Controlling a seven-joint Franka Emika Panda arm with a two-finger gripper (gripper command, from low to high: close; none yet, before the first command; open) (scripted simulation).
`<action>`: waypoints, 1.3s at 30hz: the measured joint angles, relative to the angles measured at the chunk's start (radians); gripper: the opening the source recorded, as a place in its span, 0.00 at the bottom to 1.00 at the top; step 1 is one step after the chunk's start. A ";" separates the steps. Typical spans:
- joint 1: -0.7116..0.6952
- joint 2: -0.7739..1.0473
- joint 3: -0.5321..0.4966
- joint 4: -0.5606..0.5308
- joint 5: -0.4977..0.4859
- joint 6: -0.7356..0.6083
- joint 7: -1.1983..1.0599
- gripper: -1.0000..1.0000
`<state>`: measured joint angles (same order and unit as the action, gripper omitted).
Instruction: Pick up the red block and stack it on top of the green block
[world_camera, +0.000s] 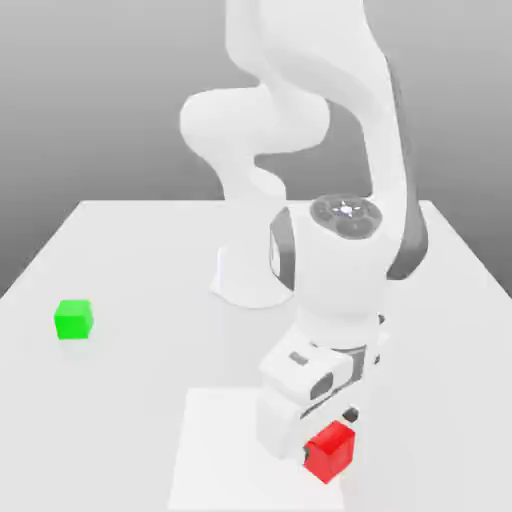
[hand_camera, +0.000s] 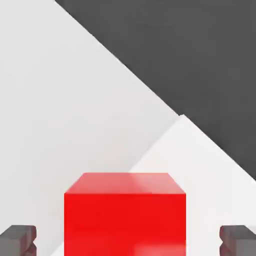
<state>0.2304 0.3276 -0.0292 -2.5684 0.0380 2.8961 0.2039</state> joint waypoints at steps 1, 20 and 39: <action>0.000 0.000 0.000 0.000 0.000 0.000 0.000 0.00; -0.342 -0.365 -0.192 -0.113 -0.186 -0.225 0.150 0.00; -0.838 -0.540 -0.580 -0.317 -0.275 -0.214 0.258 0.00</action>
<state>-0.6075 -0.2128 -0.6093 -2.8857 -0.2369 2.6823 0.4620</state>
